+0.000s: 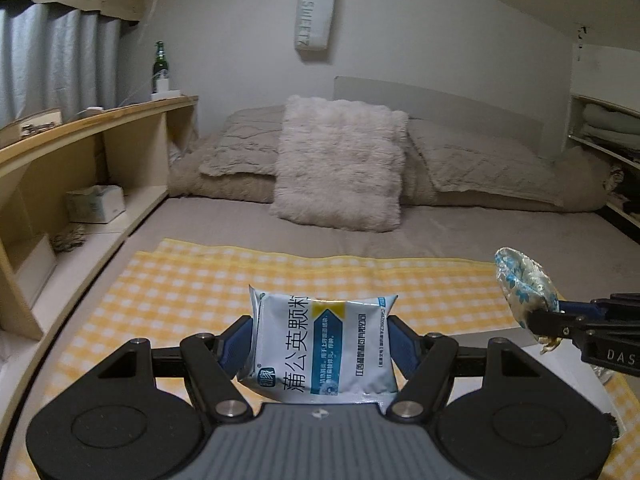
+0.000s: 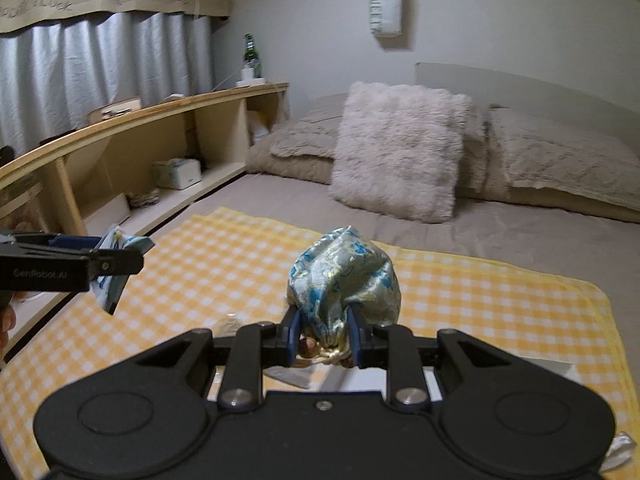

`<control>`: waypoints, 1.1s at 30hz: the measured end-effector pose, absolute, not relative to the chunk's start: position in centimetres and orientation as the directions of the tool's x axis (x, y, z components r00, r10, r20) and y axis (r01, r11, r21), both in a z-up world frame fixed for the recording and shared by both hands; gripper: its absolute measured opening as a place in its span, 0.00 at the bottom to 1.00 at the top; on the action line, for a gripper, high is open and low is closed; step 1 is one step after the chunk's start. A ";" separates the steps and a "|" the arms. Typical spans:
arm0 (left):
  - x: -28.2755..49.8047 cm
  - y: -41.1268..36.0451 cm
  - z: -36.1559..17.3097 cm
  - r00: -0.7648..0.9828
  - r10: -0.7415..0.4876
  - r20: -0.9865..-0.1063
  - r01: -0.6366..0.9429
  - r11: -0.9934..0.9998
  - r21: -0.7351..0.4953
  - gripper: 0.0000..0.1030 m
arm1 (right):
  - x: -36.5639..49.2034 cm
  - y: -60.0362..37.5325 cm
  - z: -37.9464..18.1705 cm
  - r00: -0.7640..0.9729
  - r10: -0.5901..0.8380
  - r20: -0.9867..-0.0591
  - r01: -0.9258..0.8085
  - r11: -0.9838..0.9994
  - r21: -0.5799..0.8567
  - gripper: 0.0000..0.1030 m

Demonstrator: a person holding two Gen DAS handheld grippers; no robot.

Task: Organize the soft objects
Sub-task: 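Carry the white sachet and floral pouch over the white box with both tools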

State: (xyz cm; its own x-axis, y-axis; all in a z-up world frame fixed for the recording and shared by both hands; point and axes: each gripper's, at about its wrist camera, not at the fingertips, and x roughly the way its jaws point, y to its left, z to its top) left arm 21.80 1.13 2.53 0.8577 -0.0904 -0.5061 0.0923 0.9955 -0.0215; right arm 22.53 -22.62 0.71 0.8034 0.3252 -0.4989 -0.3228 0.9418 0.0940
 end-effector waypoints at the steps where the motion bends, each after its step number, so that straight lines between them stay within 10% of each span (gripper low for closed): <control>1: 22.0 0.6 2.5 0.857 -0.097 -0.506 0.100 0.995 -0.022 0.69 | 22.6 -23.1 0.7 0.807 0.317 -0.498 -0.314 0.945 0.094 0.25; 33: 33.0 -15.1 -10.1 0.574 -0.357 -0.737 0.284 0.931 -0.230 0.69 | 28.6 -33.6 -4.4 0.767 0.134 -0.628 -0.046 0.987 0.154 0.25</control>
